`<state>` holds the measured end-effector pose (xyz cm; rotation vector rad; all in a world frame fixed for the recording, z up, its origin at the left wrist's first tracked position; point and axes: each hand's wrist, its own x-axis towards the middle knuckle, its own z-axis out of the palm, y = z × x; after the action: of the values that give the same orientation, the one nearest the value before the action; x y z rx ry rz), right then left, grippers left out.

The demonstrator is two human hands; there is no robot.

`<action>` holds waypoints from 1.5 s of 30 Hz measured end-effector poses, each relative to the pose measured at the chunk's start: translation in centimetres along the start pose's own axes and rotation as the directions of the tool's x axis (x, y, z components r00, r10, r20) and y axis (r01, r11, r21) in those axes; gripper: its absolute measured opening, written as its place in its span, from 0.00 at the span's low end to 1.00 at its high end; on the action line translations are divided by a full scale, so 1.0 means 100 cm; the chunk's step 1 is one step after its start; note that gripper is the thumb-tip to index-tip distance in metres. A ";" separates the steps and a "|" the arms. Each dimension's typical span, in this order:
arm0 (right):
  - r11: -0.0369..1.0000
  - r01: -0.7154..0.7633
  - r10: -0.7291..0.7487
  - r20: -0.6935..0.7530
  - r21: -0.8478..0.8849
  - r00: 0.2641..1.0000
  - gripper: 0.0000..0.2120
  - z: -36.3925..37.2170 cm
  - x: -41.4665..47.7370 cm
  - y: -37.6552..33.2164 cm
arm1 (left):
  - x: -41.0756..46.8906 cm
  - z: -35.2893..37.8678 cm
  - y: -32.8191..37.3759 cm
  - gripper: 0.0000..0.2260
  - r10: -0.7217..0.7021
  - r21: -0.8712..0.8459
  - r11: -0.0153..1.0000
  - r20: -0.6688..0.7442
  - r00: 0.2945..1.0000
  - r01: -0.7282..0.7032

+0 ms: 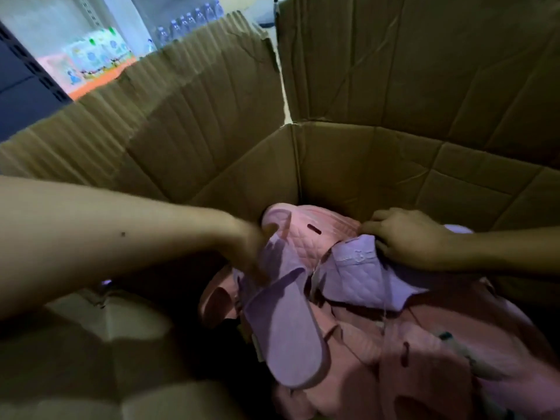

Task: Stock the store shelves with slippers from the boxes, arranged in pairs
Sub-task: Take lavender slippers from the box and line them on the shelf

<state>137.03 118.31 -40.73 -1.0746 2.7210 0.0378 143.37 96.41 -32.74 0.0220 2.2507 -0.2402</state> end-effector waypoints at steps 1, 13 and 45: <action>1.000 -0.011 0.011 0.007 0.026 1.000 0.17 0.004 -0.001 -0.001 | 0.003 0.007 0.003 0.47 0.005 -0.076 0.997 0.021 1.000 -0.004; 0.908 -0.237 0.202 0.134 0.346 0.970 0.19 0.014 -0.018 -0.024 | -0.015 0.078 -0.009 0.53 -0.044 -0.480 0.877 -0.033 0.998 0.023; 0.979 -0.092 0.087 0.037 0.182 0.996 0.14 -0.123 -0.075 -0.079 | -0.123 -0.026 -0.002 0.32 0.495 0.606 0.779 -0.752 0.435 0.160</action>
<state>145.40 116.31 -26.67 -0.8936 2.6829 -0.1785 149.22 97.45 -21.72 0.9806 3.0741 -1.0574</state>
